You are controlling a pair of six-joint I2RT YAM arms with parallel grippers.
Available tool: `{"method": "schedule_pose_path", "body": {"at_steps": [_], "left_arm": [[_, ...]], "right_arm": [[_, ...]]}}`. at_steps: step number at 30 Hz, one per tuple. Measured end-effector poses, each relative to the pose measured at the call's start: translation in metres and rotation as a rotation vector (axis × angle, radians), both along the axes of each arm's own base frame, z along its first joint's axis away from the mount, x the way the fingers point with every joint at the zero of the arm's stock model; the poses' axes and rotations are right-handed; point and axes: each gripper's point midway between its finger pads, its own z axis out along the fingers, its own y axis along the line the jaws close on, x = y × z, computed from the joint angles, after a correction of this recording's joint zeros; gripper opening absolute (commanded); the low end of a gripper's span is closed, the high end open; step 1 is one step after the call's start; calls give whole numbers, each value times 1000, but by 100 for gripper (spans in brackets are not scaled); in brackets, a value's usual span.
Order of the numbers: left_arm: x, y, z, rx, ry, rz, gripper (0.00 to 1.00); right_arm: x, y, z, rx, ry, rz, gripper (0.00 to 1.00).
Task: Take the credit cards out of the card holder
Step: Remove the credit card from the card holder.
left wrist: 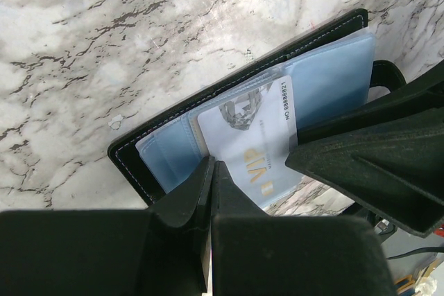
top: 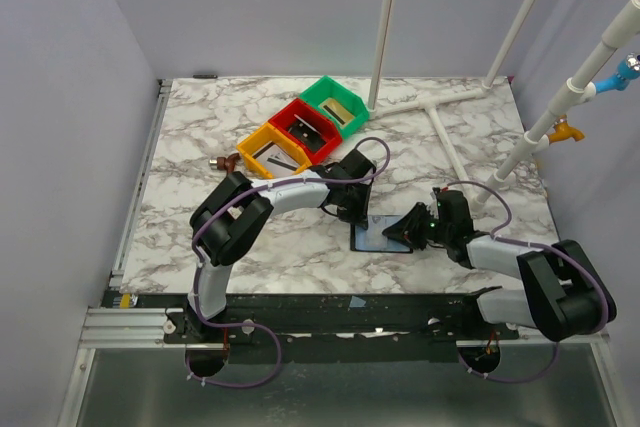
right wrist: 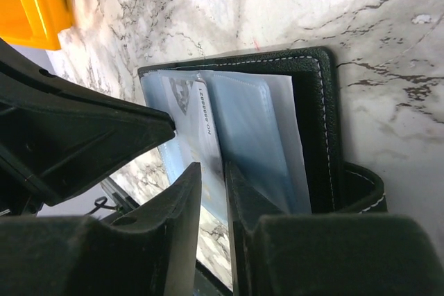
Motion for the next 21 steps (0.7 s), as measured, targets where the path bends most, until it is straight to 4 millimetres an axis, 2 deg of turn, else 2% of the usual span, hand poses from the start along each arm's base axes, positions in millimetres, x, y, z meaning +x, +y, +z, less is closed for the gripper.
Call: {"method": "schedule_pose_path", "body": {"at_steps": [15,21], "left_arm": [[0,0,0,0,1,0,0],[0,0,0,-1,1,0,0]], "right_arm": [[-2,0,-3,56,7,-3,13],[-2,0,-2,66,4,-3,1]]}}
